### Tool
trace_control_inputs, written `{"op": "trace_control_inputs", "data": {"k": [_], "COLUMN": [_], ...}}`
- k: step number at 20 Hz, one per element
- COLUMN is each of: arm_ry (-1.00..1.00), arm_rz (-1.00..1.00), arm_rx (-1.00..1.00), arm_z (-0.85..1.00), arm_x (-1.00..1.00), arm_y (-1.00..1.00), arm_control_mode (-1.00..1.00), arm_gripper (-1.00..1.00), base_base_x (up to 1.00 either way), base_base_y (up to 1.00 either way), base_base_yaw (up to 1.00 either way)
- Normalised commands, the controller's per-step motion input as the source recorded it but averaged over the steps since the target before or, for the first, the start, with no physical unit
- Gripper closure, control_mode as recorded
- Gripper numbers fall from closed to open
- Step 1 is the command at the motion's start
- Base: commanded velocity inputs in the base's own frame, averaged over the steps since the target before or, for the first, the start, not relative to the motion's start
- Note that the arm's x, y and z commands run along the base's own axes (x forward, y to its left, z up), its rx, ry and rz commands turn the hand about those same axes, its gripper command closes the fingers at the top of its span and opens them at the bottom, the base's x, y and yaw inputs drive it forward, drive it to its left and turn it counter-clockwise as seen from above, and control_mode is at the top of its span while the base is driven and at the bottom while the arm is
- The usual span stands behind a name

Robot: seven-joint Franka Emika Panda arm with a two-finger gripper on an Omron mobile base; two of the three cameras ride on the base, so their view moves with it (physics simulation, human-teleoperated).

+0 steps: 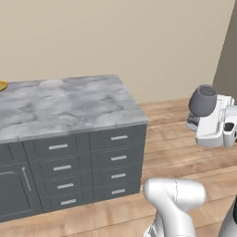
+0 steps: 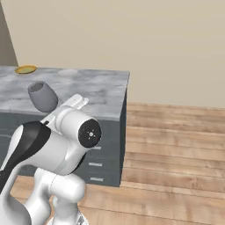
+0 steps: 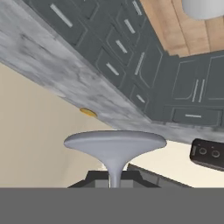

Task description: Retrieve the wine glasses from the counter and place one next to each plate.

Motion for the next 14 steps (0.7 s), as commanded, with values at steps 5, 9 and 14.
{"op": "trace_control_inputs", "data": {"k": [5,9,14], "arm_ry": [0.0,0.0,0.0], "arm_rz": [0.0,0.0,0.0], "arm_rx": [0.0,0.0,0.0], "arm_z": [0.0,0.0,0.0], "arm_x": [0.0,0.0,0.0], "arm_y": [0.0,0.0,0.0], "arm_control_mode": [1.0,1.0,1.0], "arm_gripper": [1.0,1.0,1.0], "base_base_x": [0.45,0.67,1.0], "base_base_y": [-1.0,-1.0,-1.0], "base_base_yaw": [-0.08,-0.04,0.19]}}
